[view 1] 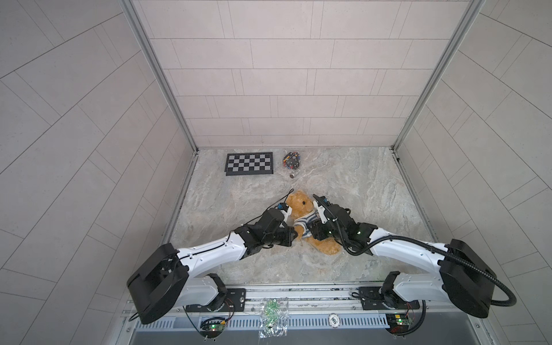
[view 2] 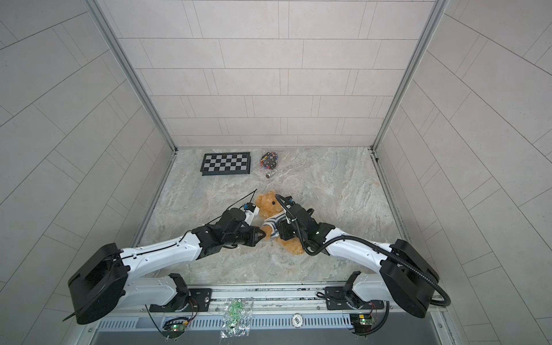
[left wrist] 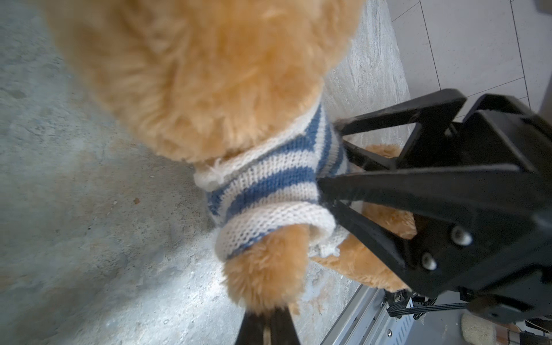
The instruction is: Dress the teddy bear
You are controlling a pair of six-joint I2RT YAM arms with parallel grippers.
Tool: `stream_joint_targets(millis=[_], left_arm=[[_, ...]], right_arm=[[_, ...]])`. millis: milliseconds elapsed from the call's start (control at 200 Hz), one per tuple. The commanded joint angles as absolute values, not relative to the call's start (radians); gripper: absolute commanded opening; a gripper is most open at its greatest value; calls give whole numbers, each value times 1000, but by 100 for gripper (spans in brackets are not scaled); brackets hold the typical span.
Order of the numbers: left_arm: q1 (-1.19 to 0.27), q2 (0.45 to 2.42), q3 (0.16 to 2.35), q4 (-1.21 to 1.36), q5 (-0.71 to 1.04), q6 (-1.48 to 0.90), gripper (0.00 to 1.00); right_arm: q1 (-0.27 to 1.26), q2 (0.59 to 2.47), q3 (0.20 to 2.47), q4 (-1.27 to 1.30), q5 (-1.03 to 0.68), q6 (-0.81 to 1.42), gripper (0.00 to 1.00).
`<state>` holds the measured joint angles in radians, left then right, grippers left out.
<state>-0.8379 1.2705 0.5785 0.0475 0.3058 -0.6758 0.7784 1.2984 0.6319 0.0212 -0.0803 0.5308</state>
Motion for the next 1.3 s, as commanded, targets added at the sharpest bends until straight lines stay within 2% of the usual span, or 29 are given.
stream_joint_targets(millis=[0,230,416,561,791,921,1146,1297], left_arm=[[-833,1269,561,34,293,-658,0],[-831,1251,529,29,295,-656,0],[-824,1239,508,18,292,-652,0],[-804,1227,502,1,292,-640,0],[-724,1216,545,-81,292,-555,0],[-696,1229,586,-155,259,-495,0],[-681,1198,630,-220,235,-479,27],[-684,1146,664,-287,210,-478,34]], right_arm=[[790,1335,665,29,-101,554,55],[792,1344,644,5,-2,572,36],[788,1346,629,-8,32,568,31],[790,1323,650,-19,6,567,31],[788,1196,705,-74,-15,510,50],[758,1156,732,-161,2,494,51],[685,1150,682,-174,2,497,47],[664,1152,666,-156,-6,498,46]])
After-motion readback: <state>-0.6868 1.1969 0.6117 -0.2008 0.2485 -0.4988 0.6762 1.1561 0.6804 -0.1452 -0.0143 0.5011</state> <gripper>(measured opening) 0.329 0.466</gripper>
